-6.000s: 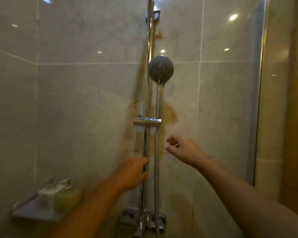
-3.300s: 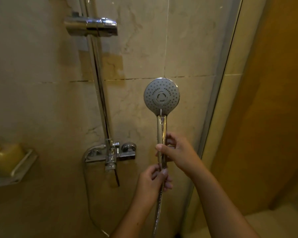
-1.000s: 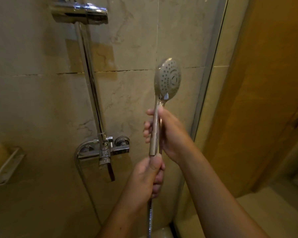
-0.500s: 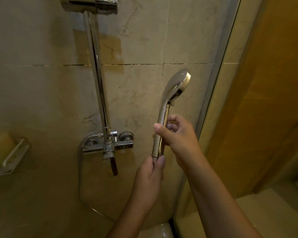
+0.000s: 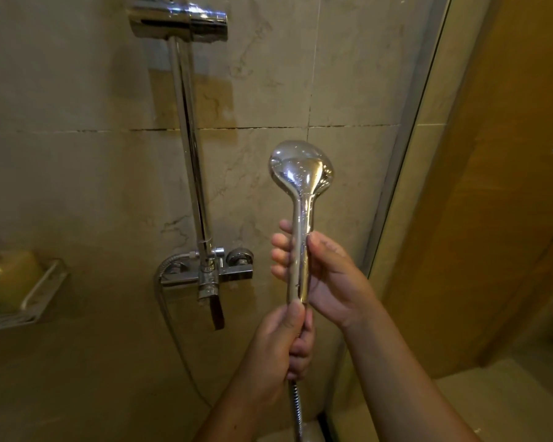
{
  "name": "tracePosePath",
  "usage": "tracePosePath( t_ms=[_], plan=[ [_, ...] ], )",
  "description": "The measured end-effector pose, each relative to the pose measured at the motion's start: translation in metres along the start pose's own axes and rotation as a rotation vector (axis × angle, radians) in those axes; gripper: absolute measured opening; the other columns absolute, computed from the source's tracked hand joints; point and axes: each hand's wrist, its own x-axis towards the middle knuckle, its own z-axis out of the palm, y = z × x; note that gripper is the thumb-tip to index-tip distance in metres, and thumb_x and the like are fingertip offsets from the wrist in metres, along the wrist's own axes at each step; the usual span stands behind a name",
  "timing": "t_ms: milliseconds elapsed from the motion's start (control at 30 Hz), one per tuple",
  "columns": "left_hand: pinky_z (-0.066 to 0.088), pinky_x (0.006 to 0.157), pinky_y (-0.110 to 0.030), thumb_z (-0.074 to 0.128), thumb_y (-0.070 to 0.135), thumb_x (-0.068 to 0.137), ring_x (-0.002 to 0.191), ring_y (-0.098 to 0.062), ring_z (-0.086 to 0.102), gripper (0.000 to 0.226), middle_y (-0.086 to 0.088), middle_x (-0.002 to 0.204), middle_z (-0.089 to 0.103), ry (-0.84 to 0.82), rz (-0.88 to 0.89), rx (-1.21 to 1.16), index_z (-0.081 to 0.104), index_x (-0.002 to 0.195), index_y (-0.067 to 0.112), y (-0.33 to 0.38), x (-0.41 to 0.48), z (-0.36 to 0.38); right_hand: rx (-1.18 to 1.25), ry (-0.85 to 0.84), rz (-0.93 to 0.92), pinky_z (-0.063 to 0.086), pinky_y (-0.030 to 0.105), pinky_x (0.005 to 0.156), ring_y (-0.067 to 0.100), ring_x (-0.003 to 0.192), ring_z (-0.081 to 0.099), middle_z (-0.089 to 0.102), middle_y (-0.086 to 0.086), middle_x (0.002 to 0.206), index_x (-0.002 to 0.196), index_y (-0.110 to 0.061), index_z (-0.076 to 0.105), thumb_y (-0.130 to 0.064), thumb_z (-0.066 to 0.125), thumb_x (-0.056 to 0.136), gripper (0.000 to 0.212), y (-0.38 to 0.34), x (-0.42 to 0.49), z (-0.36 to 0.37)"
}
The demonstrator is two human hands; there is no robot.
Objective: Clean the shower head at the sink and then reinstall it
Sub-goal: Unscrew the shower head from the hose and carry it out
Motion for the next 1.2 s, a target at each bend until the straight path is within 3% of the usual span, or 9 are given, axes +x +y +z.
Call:
tracePosePath(
  t_ms=[100,200,367,467,667,800,967,1100,1200],
  plan=[
    [0.019,0.036,-0.013,0.047,0.052,0.095,0.035,-0.003,0.024,0.038,0.008,0.048,0.033,0.184,-0.004,0.172,0.046,0.079,0.017,-0.005,0.006,-0.005,-0.542,0.213,-0.042,0.061,0.03,0.072,0.024,0.084,0.073,0.075,0.014,0.101,0.125,-0.008,0.054,-0.02,0.055,0.098,0.029,0.005,0.003,0.006],
    [0.025,0.038,-0.021,0.044,0.036,0.1,0.041,-0.006,0.031,0.03,0.008,0.049,0.039,0.324,0.034,0.385,0.046,0.074,0.019,-0.012,0.013,-0.01,-1.024,0.348,-0.132,0.052,0.014,0.068,0.001,0.081,0.068,0.071,0.001,0.094,0.107,-0.019,0.061,-0.029,0.067,0.094,0.018,0.013,0.005,0.009],
    [0.033,0.053,-0.032,0.05,0.024,0.1,0.049,-0.004,0.041,0.027,0.005,0.056,0.05,0.455,0.217,0.737,0.049,0.074,0.022,-0.019,0.014,-0.015,-1.335,0.598,-0.111,0.047,0.025,0.061,0.009,0.07,0.053,0.059,0.0,0.087,0.088,-0.02,0.057,-0.05,0.07,0.084,0.033,0.022,0.013,0.009],
    [0.034,0.054,-0.035,0.05,0.023,0.1,0.05,-0.004,0.042,0.024,0.014,0.058,0.055,0.477,0.246,0.805,0.049,0.076,0.021,-0.022,0.013,-0.018,-1.442,0.651,-0.067,0.042,0.023,0.055,0.008,0.063,0.053,0.059,-0.003,0.076,0.082,-0.022,0.055,-0.048,0.072,0.084,0.031,0.018,0.013,0.018],
    [0.032,0.052,-0.024,0.05,0.024,0.1,0.052,-0.004,0.041,0.027,0.007,0.058,0.044,0.442,0.237,0.741,0.051,0.074,0.018,-0.015,0.003,-0.021,-1.409,0.595,-0.023,0.045,0.021,0.057,0.005,0.065,0.057,0.06,-0.006,0.074,0.09,-0.025,0.058,-0.043,0.073,0.085,0.024,0.019,0.009,0.026],
    [0.032,0.052,-0.032,0.05,0.028,0.099,0.052,-0.01,0.04,0.028,0.006,0.057,0.042,0.381,0.212,0.687,0.051,0.075,0.014,-0.004,0.005,-0.031,-1.006,0.599,-0.066,0.062,0.036,0.076,0.015,0.081,0.07,0.069,0.002,0.086,0.116,-0.035,0.05,-0.031,0.078,0.083,0.044,0.015,0.009,0.023],
    [0.022,0.036,-0.017,0.044,0.041,0.093,0.038,-0.005,0.028,0.03,0.007,0.05,0.036,0.217,0.043,0.328,0.047,0.079,0.014,0.008,0.011,-0.023,-0.664,0.455,-0.107,0.057,0.053,0.085,0.027,0.082,0.069,0.075,0.016,0.091,0.124,-0.015,0.051,-0.01,0.069,0.09,0.039,0.003,0.011,0.021],
    [0.021,0.037,-0.013,0.047,0.057,0.091,0.035,-0.004,0.026,0.044,0.006,0.05,0.035,0.101,0.025,0.249,0.047,0.082,0.014,0.007,0.021,-0.021,-0.278,0.254,-0.068,0.062,0.042,0.078,0.03,0.084,0.071,0.072,0.021,0.101,0.125,-0.003,0.048,-0.004,0.056,0.095,0.031,-0.007,0.009,0.017],
    [0.021,0.038,-0.016,0.05,0.054,0.089,0.039,-0.005,0.027,0.038,0.005,0.053,0.036,0.118,0.048,0.3,0.049,0.081,0.016,0.005,0.028,-0.02,-0.335,0.283,-0.06,0.061,0.041,0.078,0.03,0.084,0.071,0.072,0.018,0.099,0.118,-0.006,0.048,-0.003,0.048,0.099,0.019,-0.013,0.01,0.012]
  ],
)
